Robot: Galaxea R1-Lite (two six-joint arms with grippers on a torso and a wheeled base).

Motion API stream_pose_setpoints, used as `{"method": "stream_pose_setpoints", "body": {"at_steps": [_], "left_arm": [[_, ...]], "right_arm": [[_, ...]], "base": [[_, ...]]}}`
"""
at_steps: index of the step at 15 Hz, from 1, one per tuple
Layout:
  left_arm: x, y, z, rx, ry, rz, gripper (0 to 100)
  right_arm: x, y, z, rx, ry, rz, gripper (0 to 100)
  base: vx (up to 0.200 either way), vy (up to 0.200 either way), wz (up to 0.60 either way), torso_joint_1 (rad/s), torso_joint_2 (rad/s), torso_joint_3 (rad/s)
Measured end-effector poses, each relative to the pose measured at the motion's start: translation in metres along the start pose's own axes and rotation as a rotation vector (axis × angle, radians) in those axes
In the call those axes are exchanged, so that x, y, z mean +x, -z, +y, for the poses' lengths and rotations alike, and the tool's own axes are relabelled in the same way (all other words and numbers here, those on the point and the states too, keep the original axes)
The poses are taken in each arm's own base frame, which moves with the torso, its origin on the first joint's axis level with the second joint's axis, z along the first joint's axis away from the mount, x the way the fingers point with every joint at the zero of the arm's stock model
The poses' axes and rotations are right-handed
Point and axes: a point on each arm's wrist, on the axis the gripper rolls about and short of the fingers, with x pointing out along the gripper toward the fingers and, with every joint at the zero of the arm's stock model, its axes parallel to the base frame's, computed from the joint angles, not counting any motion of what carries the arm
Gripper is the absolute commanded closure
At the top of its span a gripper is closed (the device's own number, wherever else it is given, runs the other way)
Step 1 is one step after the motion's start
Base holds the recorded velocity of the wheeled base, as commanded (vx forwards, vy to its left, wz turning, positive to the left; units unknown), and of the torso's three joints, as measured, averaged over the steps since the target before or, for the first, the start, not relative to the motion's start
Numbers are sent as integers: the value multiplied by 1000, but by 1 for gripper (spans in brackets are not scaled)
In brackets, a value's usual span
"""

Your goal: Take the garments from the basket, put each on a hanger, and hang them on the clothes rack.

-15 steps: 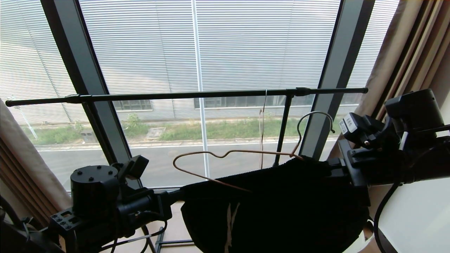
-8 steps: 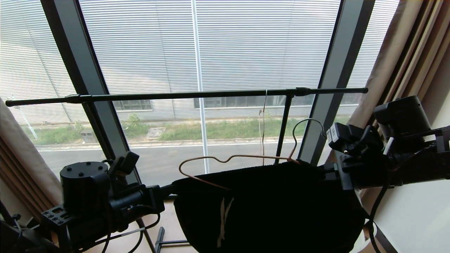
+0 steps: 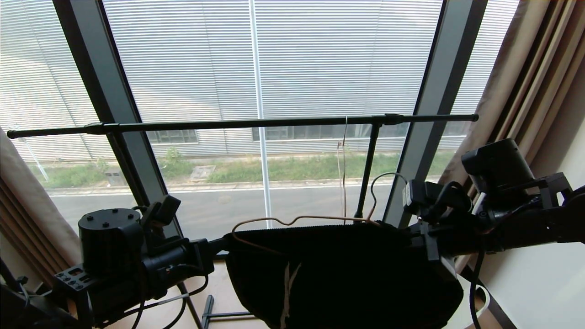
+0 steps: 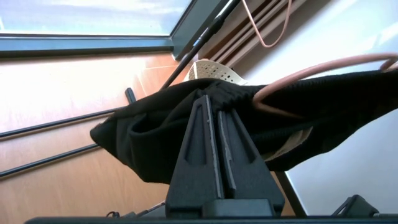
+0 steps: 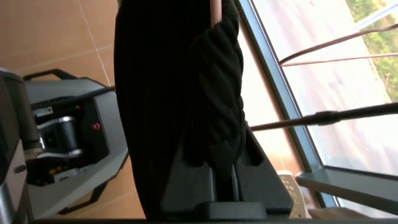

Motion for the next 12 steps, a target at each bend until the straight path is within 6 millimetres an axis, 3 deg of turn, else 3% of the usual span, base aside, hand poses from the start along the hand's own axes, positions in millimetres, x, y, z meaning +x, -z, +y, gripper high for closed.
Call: {"method": "stream_pose_setpoints", "body": {"at_steps": [12], "left_arm": [[0, -3, 0, 4, 0, -11, 100]], "right_arm": [[29, 8, 2, -35, 21, 148, 100]], "base": [[0, 0, 0, 0, 0, 0]]}}
